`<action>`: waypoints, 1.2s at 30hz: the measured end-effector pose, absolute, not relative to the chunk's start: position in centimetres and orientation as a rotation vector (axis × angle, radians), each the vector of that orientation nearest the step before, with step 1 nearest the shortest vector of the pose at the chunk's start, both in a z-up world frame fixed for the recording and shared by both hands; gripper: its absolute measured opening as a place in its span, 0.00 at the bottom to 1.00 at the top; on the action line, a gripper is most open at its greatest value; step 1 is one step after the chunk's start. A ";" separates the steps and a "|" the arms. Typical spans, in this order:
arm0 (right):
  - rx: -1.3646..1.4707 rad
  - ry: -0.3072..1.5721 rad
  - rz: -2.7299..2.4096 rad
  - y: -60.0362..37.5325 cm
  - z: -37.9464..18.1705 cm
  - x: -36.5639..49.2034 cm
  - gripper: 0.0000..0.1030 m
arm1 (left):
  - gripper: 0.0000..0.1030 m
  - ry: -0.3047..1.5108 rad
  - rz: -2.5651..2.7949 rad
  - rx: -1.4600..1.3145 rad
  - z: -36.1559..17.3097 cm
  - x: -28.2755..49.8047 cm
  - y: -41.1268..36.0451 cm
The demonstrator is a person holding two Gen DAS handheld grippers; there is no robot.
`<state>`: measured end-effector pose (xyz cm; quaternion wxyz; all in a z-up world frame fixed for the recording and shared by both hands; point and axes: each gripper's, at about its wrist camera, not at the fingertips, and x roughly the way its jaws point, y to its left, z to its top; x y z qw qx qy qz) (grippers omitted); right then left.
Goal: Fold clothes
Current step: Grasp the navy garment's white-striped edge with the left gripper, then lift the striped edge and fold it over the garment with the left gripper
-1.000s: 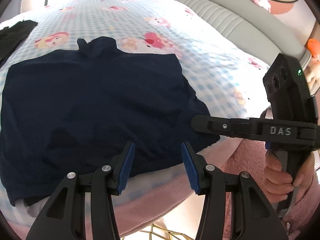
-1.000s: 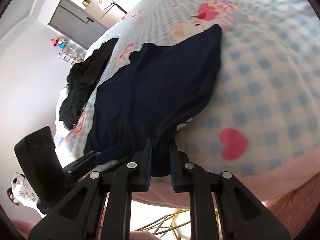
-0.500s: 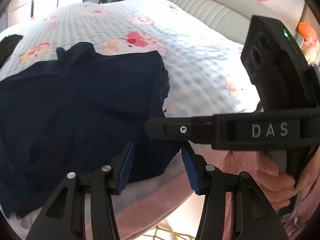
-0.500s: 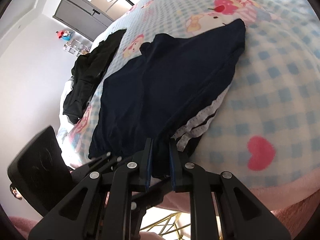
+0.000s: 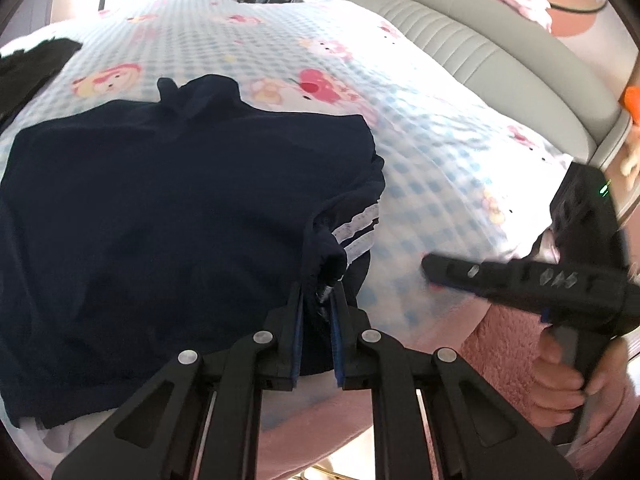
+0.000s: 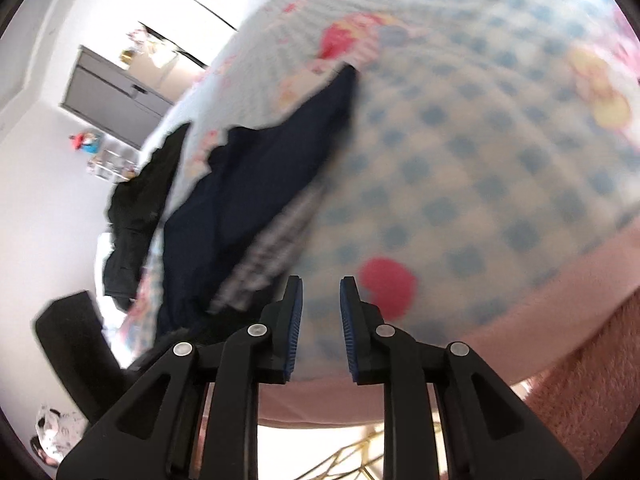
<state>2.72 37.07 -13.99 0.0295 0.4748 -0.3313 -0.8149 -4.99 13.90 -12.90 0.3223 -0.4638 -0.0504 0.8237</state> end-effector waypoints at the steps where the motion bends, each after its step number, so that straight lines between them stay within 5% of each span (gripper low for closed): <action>1: 1.485 -1.003 -2.509 36.7 -14.3 2.6 0.18 | 0.12 -0.148 2.152 -1.221 -13.0 -5.1 13.9; 5: 1.521 -0.904 -2.502 35.0 -14.7 1.8 0.28 | 0.12 -0.201 2.108 -1.225 -12.9 -5.3 13.9; 11: 1.462 -0.878 -2.456 33.9 -14.3 0.6 0.28 | 0.16 -0.208 2.081 -1.254 -12.8 -5.3 13.5; 14: 1.452 -0.851 -2.423 33.1 -14.4 0.0 0.28 | 0.47 -0.240 2.062 -1.281 -13.1 -5.4 12.8; 26: 1.455 -0.761 -2.328 29.9 -15.6 -1.0 0.28 | 0.47 -0.430 1.999 -1.344 -13.5 -8.6 12.0; 29: 1.467 -0.773 -2.322 29.8 -16.0 -0.7 0.28 | 0.39 -0.345 1.977 -1.384 -14.1 -8.9 14.2; 32: 1.477 -0.782 -2.331 29.9 -15.8 -0.4 0.28 | 0.13 -0.279 2.006 -1.384 -14.1 -8.9 15.4; 36: 1.462 -0.783 -2.332 30.2 -14.9 0.1 0.28 | 0.10 -0.366 2.076 -1.350 -13.1 -9.3 13.6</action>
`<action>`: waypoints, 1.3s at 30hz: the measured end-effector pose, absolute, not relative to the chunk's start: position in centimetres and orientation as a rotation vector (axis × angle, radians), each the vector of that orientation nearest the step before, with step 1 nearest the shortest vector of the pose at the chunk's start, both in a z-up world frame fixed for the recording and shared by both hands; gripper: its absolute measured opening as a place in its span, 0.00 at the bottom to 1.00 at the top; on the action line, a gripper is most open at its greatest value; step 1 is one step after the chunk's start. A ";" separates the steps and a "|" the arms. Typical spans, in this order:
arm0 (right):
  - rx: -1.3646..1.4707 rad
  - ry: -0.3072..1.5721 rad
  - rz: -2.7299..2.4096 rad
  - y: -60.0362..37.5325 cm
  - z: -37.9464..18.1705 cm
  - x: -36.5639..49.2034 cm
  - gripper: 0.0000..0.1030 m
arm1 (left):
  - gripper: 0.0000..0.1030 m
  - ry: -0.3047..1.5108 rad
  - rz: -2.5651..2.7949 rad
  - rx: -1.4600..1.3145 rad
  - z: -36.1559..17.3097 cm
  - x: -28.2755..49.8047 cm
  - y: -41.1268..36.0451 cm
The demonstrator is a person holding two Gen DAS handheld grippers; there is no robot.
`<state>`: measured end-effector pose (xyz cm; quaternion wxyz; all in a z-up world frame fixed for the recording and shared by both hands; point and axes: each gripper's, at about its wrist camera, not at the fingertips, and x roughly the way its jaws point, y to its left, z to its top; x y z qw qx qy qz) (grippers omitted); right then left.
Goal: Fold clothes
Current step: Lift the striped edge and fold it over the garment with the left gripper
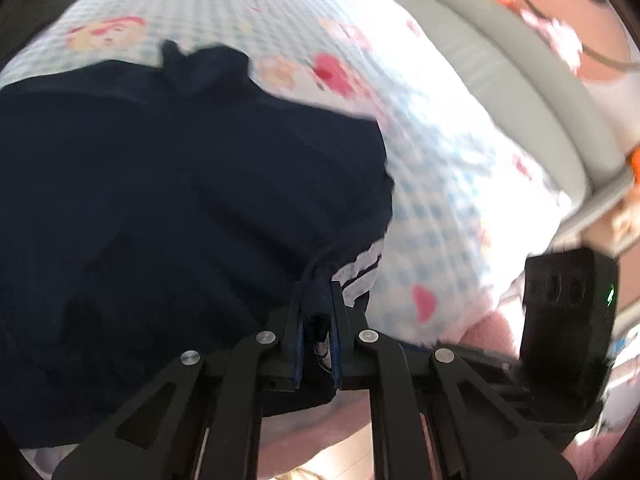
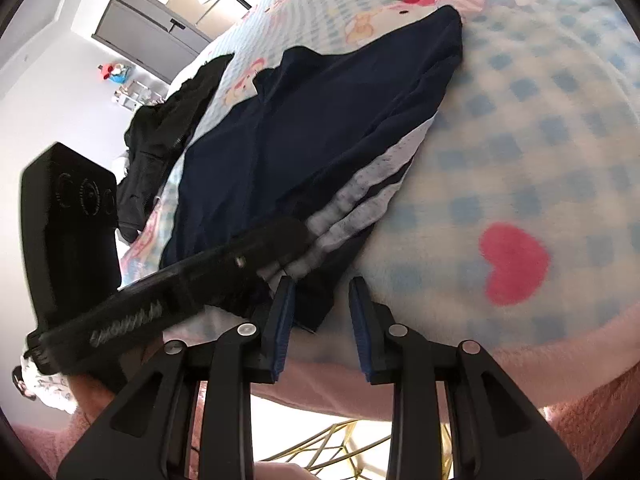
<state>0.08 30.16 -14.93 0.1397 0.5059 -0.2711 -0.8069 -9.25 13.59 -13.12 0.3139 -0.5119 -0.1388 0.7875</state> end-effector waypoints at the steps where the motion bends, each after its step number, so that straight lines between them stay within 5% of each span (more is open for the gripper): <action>1: 1.455 -0.762 -2.315 30.0 -14.7 0.2 0.28 | 0.10 -0.407 2.087 -1.336 -12.7 -9.4 12.8; 17: 1.463 -0.211 -2.449 21.3 -12.4 -1.4 0.29 | 0.10 -0.650 2.220 -1.195 -10.0 -8.0 2.1; 39: 1.456 -0.255 -2.487 20.8 -12.6 -1.6 0.31 | 0.10 -0.715 2.366 -1.194 -11.2 -5.0 -4.9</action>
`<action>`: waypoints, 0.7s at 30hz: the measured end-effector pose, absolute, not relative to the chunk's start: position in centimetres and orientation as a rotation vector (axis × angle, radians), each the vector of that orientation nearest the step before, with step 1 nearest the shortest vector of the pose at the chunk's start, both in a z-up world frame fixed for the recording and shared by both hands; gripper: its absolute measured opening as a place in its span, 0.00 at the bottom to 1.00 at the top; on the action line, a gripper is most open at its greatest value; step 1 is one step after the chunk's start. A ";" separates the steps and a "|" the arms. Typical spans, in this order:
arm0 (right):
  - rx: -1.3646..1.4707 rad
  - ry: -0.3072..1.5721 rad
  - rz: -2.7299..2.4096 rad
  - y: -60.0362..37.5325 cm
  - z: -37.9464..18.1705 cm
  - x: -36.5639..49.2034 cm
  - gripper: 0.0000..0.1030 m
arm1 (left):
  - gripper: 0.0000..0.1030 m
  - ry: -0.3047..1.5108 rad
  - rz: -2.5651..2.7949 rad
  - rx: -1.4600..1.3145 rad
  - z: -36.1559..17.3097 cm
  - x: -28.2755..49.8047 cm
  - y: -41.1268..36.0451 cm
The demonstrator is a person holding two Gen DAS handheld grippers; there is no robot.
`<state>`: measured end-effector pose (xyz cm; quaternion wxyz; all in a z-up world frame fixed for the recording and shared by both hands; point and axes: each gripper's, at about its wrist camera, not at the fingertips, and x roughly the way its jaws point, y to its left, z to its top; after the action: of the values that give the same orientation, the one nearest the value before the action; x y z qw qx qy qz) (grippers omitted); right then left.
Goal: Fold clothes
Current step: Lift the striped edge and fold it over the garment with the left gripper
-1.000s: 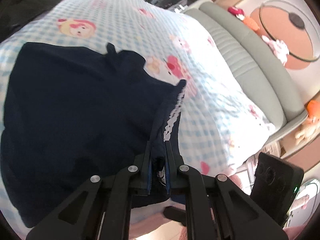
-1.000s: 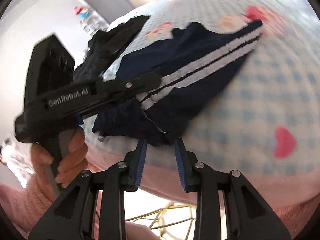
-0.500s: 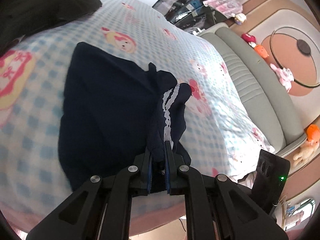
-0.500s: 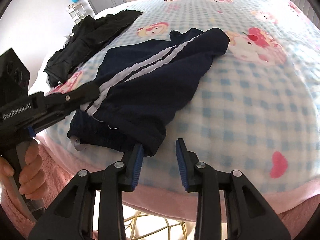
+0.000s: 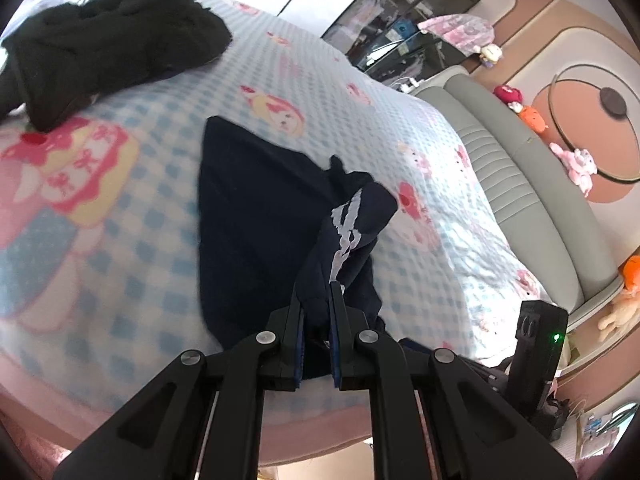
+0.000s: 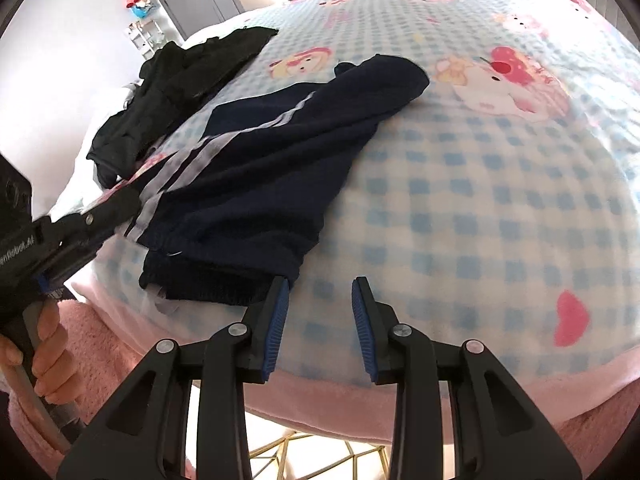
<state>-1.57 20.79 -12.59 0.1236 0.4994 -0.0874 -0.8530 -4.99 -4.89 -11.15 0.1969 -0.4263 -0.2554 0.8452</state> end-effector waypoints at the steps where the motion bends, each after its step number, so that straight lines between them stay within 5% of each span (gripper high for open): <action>1: 1.463 -0.247 -2.485 20.7 -12.7 -1.6 0.31 | 0.10 -0.729 2.361 -1.217 -11.7 -4.9 -5.1; 6: 1.475 -0.243 -2.424 19.9 -13.0 -1.0 0.31 | 0.10 -0.781 2.321 -1.250 -13.3 -4.7 -5.7; 10: 1.401 -0.127 -2.426 18.4 -12.1 -0.4 0.45 | 0.10 -0.786 2.312 -1.238 -13.3 -4.9 -5.7; 21: 1.472 -0.092 -2.529 18.6 -13.2 -1.6 0.45 | 0.10 -0.771 2.337 -1.260 -13.2 -3.9 -6.1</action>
<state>-1.65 18.62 -13.17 0.1069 0.5000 -0.0311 -0.8588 -3.90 -6.05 -13.18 0.1871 -0.4477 -0.2740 0.8303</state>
